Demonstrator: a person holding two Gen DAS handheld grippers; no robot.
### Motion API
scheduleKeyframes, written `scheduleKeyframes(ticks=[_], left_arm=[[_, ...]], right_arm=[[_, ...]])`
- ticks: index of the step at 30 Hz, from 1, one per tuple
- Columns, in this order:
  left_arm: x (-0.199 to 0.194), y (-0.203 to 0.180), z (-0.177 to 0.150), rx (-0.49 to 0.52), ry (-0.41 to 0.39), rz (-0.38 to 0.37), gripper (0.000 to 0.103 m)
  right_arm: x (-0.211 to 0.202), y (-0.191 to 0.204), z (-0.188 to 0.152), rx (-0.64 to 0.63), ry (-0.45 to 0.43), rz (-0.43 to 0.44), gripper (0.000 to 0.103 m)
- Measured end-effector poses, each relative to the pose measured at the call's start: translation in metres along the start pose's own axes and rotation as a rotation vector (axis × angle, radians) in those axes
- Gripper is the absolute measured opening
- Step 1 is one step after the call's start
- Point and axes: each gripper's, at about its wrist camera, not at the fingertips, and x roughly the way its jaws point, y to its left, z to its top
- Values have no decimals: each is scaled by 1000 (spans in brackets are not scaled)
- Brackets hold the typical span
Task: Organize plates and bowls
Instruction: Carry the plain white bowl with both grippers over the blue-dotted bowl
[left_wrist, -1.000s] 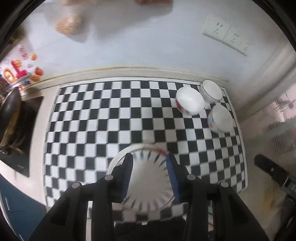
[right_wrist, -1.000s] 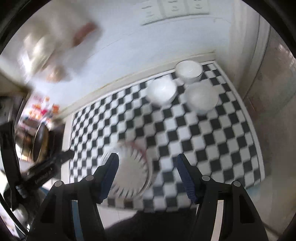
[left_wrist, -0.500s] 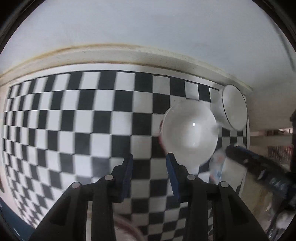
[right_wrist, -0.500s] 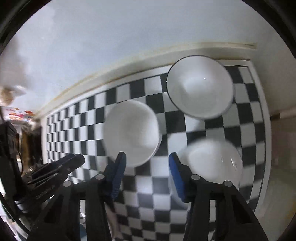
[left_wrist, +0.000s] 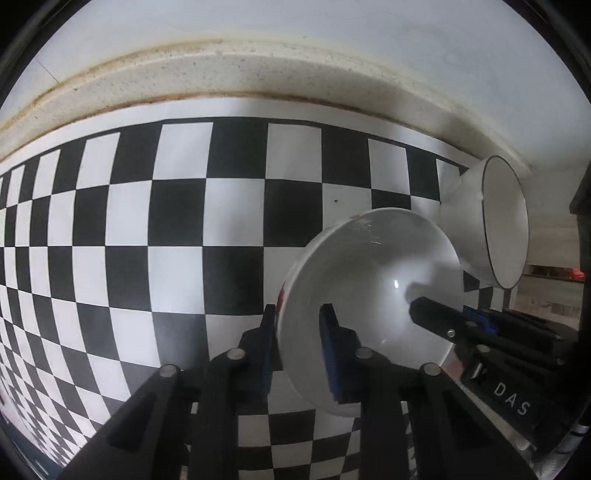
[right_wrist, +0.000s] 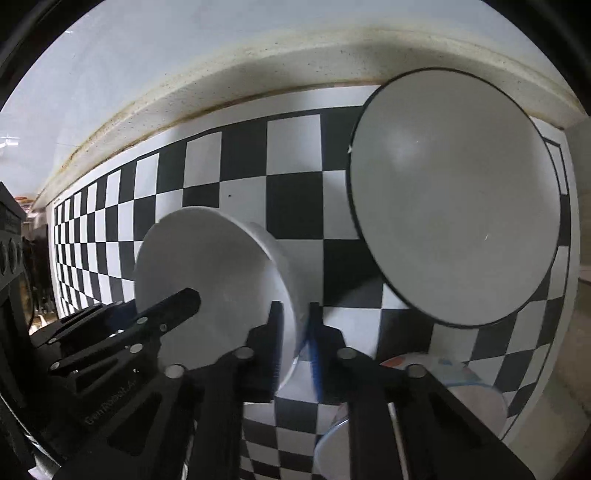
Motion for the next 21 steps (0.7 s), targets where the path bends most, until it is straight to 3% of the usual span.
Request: scheduleKeyframes(ticks=[6,12,21], left_arm=[[-15,0,-14,-8,-19,4,20],[-58,-6,-37,5,-67,4,20],[-106,-30,-110,86,-106,-6,20]], right_arm=[[-2,3,-11,-15,-9,28,9],[-29,20,-35,-47,-57,50,9],[-80,39,-122,-76,-131,65,9]])
